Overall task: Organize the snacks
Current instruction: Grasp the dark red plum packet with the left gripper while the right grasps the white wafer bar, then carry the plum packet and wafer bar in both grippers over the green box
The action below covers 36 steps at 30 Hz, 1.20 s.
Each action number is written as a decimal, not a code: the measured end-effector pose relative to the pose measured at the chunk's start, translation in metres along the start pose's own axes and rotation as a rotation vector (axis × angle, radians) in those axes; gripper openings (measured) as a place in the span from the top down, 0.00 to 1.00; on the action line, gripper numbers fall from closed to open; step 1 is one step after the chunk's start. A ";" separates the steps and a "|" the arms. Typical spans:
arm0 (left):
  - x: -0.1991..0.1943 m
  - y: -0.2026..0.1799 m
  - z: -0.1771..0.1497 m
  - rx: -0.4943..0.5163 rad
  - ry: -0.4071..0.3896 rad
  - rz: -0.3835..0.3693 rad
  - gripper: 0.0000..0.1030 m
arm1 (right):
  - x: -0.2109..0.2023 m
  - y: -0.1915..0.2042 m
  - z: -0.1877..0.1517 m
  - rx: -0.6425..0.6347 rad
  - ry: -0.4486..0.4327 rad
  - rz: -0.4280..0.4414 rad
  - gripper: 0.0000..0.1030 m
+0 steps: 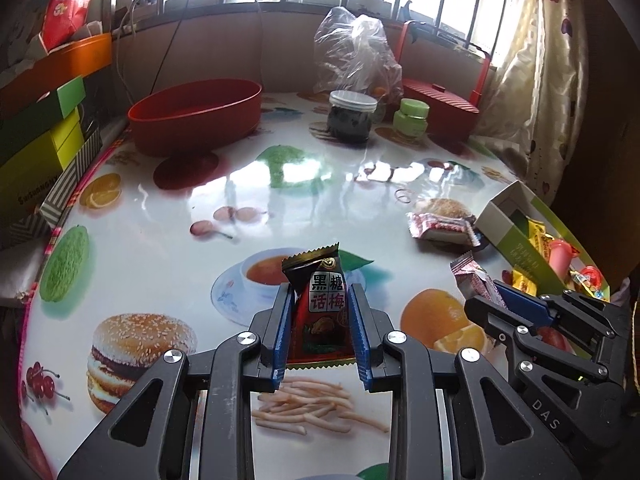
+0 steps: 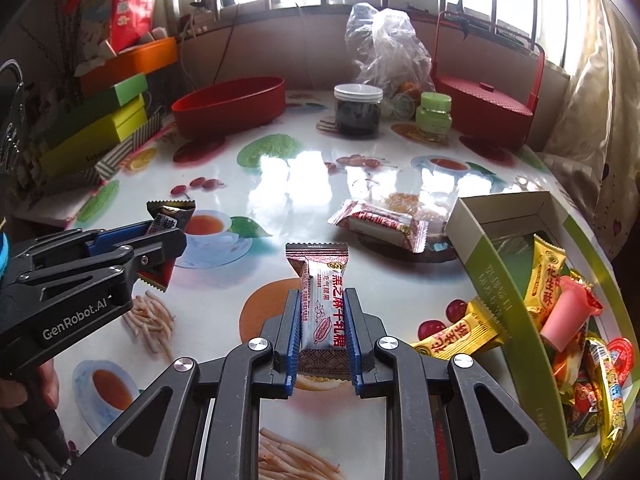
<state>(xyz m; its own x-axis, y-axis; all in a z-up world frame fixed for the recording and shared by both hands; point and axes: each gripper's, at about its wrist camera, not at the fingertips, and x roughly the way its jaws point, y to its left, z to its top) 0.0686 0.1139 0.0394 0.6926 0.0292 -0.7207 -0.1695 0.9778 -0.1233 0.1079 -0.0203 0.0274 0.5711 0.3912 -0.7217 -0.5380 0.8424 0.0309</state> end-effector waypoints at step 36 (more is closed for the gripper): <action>-0.008 -0.095 0.042 0.129 -0.041 -0.223 0.72 | -0.064 -0.085 -0.005 0.130 -0.093 -0.122 0.81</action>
<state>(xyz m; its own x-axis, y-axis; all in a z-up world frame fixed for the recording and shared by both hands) 0.1086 0.0299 0.0859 0.7314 -0.1842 -0.6566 0.0798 0.9793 -0.1858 0.1135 -0.1186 0.0675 0.6851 0.3104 -0.6590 -0.3802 0.9240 0.0400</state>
